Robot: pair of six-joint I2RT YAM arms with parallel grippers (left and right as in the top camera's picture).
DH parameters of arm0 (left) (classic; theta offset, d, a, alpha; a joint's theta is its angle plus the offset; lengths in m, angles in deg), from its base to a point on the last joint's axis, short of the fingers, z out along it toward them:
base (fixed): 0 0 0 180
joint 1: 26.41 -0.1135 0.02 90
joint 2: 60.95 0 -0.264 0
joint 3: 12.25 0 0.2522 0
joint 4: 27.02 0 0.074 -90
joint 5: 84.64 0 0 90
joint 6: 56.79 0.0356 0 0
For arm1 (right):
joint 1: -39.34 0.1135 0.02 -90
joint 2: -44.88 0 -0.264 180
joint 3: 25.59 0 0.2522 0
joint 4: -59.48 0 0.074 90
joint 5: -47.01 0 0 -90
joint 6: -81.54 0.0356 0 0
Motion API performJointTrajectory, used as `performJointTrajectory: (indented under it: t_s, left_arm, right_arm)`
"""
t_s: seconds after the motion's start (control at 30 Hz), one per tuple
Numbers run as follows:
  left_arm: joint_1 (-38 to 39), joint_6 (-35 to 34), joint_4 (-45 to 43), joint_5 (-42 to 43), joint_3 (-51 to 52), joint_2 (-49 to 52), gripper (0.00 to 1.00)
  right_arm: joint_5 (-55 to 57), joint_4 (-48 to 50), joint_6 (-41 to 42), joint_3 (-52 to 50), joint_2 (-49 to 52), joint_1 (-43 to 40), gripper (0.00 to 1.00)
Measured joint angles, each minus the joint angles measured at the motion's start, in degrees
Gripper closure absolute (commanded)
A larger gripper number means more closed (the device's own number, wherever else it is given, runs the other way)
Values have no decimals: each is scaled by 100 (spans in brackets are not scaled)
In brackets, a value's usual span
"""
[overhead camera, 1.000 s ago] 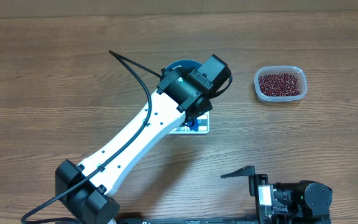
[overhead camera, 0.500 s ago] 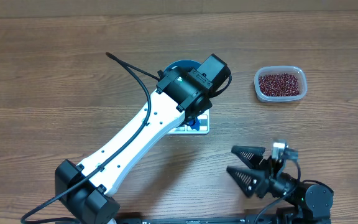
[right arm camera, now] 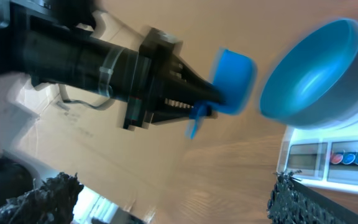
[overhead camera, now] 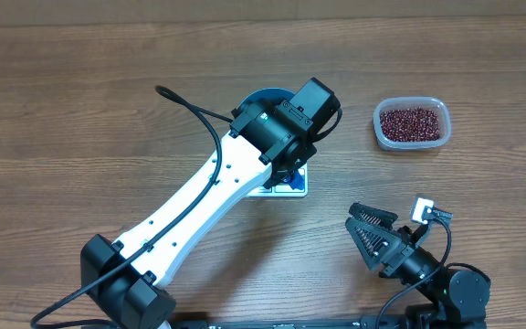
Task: Scoop item into bowl and weigh 150g on scale
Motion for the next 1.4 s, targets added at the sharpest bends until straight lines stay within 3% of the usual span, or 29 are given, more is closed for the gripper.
performJointTrajectory:
  t_s: [0.17,0.33,0.53,0.63,0.87,1.33,1.4]
  left_arm:
    - [24,-96,-382,227,0,0,96]
    - [245,-319,-656,240,0,0,96]
    - [273,-761,-662,201,0,0,96]
    - [260,-942,-662,201,0,0,96]
    - [170,-1172,-643,199,0,-4,96]
    - [96,-1191,-588,162,0,-9,96]
    - [94,-1191,-577,149,-2,-9,96]
  right_arm:
    - [203,-1193,-1139,1478,1517,0,4]
    - [245,-1381,-1731,2371,3136,11,21]
    - [627,-1377,-2081,2804,4520,527,22]
    - [1027,-1357,-2151,2844,4839,964,22]
    - [1858,-909,-2216,2905,5047,1655,33]
    - [1934,-50,-2052,2933,5759,1762,51]
    - [1908,-7,-2037,2933,5777,1762,59]
